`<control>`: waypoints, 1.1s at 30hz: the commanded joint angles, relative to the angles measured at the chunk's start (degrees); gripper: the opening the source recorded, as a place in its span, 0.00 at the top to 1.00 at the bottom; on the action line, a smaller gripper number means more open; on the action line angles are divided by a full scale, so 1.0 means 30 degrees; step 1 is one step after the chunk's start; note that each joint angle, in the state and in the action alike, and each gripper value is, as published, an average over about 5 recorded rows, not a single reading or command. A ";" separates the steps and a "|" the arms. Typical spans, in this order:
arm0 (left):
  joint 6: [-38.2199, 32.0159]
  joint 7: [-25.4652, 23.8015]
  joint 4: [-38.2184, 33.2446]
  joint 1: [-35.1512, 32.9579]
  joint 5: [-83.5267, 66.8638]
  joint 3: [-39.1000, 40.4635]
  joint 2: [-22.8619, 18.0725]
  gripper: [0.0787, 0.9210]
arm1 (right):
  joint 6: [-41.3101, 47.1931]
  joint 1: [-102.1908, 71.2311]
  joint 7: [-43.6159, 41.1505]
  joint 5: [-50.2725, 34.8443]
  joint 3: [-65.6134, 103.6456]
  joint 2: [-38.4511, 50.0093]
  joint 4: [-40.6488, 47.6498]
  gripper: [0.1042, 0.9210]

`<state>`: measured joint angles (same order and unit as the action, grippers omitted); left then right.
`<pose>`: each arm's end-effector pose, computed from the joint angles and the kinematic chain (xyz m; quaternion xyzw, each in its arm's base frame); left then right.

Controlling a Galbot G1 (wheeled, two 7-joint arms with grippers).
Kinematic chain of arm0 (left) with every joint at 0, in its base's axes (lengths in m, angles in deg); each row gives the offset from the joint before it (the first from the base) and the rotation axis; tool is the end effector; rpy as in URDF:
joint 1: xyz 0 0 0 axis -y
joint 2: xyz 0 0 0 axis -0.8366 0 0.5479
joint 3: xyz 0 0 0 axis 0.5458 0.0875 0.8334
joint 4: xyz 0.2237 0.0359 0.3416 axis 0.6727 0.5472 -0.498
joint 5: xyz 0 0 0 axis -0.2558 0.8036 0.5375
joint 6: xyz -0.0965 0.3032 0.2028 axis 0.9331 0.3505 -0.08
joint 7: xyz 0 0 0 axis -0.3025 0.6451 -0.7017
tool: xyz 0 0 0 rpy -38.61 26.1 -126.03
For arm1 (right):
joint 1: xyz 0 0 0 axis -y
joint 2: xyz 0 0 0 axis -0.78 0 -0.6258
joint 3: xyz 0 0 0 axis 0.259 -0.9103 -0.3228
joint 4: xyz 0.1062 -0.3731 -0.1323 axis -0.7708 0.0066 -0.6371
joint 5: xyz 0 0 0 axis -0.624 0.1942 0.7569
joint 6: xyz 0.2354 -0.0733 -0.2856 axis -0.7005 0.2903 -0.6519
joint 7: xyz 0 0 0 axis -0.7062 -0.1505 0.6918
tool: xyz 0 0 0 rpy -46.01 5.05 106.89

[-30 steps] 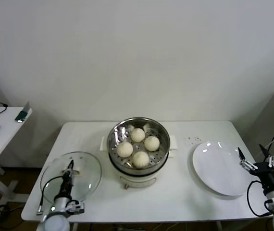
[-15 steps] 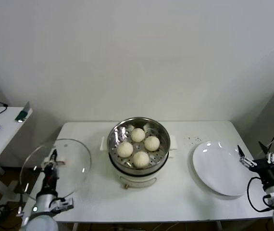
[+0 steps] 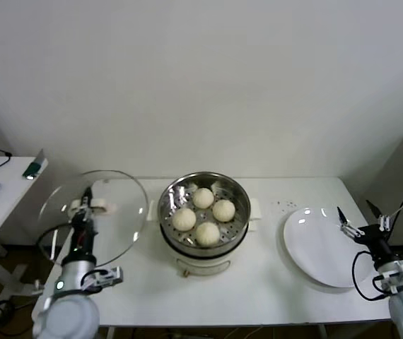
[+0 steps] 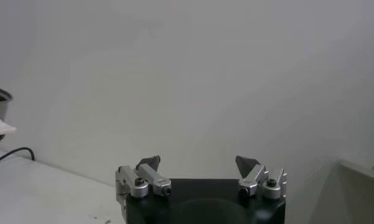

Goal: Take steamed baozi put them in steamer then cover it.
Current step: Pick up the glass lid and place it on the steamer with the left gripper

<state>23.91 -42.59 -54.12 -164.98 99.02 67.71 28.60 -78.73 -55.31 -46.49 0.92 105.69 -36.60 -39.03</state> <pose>0.2334 0.0656 -0.2971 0.1259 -0.6835 -0.7189 0.0128 0.2641 -0.2818 -0.3781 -0.0281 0.9894 -0.1427 0.0039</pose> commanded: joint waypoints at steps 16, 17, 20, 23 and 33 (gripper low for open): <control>0.2820 -0.5055 0.5663 1.0825 0.4407 1.1978 -0.7855 0.91 | -0.0065 0.0848 -0.0193 0.1342 -0.0266 -0.0389 0.0643 0.12; 0.2820 -0.5147 0.5898 1.0736 0.4579 1.1949 -0.8205 0.91 | -0.0094 0.0767 -0.0232 0.1349 -0.0171 -0.0423 0.0647 0.12; 0.2820 -0.5374 0.6557 1.0517 0.5032 1.1856 -0.9039 0.91 | -0.0177 0.0537 -0.0386 0.1355 0.0130 -0.0491 0.0681 0.12; 0.2820 -0.5533 0.7050 1.0396 0.5368 1.1767 -0.9691 0.91 | -0.0260 0.0323 -0.0591 0.1313 0.0464 -0.0442 0.0741 0.12; 0.2820 -0.6429 0.7918 1.0089 0.6556 1.0795 -1.0240 0.91 | -0.0408 0.0172 -0.0784 0.1273 0.0886 -0.0398 0.0917 0.12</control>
<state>29.57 -58.95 -34.69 -135.95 114.29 99.81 3.37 -79.87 -54.44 -48.42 4.57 107.24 -37.73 -36.44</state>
